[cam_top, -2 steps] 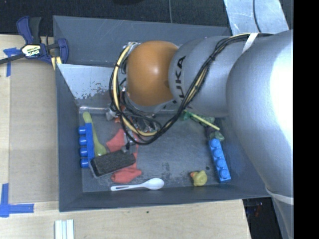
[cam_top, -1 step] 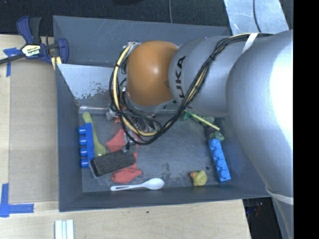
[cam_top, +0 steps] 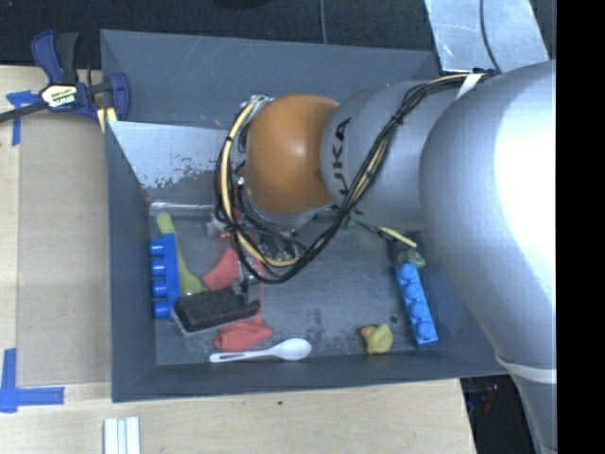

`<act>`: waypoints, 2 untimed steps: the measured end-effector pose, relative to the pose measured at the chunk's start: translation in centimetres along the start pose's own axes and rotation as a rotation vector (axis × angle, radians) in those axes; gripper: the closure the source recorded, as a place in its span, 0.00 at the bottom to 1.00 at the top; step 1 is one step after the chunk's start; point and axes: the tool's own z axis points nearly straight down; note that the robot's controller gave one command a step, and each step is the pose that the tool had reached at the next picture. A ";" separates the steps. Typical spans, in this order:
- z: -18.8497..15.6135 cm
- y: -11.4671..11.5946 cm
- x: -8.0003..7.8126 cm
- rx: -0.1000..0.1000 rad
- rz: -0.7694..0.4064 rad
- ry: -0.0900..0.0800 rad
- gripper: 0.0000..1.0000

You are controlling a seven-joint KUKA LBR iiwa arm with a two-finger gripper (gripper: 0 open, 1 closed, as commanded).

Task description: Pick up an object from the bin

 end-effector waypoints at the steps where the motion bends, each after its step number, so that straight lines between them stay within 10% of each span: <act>1: 0.4 -3.0 -2.3 0.000 -0.040 -0.005 0.00; 2: 1.0 -3.2 0.2 -0.002 0.002 -0.002 0.00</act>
Offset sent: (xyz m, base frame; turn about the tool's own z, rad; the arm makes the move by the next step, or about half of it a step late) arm -0.0096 -0.0342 -0.0140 0.0232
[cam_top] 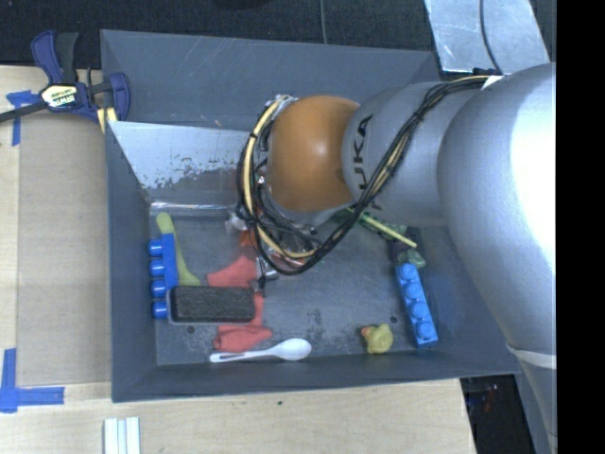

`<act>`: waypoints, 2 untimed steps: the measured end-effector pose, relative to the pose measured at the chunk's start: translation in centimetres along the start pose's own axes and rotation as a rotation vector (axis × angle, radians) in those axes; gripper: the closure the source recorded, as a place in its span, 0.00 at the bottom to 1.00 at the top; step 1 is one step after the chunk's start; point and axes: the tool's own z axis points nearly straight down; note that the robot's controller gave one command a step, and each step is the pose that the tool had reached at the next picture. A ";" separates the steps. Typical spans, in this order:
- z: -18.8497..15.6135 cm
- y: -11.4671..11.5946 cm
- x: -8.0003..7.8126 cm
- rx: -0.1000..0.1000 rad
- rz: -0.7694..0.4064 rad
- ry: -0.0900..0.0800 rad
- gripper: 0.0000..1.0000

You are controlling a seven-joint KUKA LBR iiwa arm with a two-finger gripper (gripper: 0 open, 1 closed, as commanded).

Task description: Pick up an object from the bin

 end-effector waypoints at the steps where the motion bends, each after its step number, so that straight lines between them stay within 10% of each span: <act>1: 0.2 -1.9 -2.7 0.003 -0.128 -0.015 1.00; 2: 0.2 -1.9 -2.7 0.003 -0.128 -0.015 1.00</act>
Offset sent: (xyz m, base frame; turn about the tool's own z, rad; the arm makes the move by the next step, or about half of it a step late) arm 0.0000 0.0000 0.0000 0.0000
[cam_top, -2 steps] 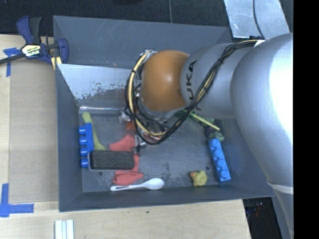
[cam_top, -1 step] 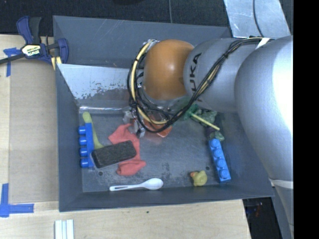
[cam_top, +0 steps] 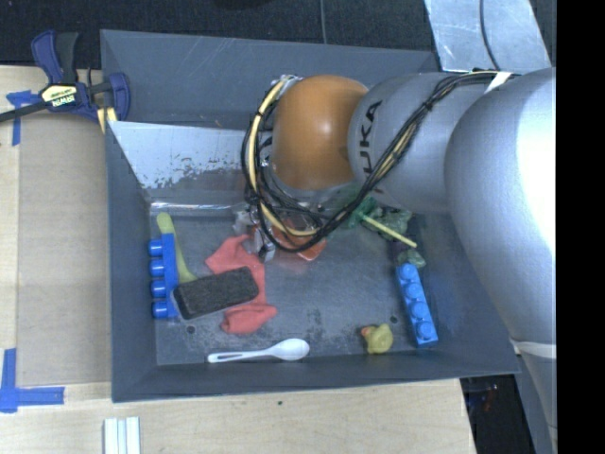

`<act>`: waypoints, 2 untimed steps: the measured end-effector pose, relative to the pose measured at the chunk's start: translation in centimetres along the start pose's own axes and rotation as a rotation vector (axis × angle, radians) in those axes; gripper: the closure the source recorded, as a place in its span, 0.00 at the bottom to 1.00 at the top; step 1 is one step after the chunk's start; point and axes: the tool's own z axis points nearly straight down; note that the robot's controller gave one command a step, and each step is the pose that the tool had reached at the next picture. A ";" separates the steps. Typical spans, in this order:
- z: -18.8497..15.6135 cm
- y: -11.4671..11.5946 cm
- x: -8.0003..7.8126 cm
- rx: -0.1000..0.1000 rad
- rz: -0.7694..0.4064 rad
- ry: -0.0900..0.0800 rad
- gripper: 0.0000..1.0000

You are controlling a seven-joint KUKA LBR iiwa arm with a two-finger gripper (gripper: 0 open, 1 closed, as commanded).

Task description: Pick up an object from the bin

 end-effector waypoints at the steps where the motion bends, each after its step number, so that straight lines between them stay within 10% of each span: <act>1: -6.6 0.1 1.4 -0.001 0.014 0.005 1.00; 2: -13.4 0.8 2.7 -0.002 -0.024 0.007 1.00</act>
Offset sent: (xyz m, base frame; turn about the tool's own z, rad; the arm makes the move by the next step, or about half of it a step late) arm -0.0394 -0.0044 0.1603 -0.0437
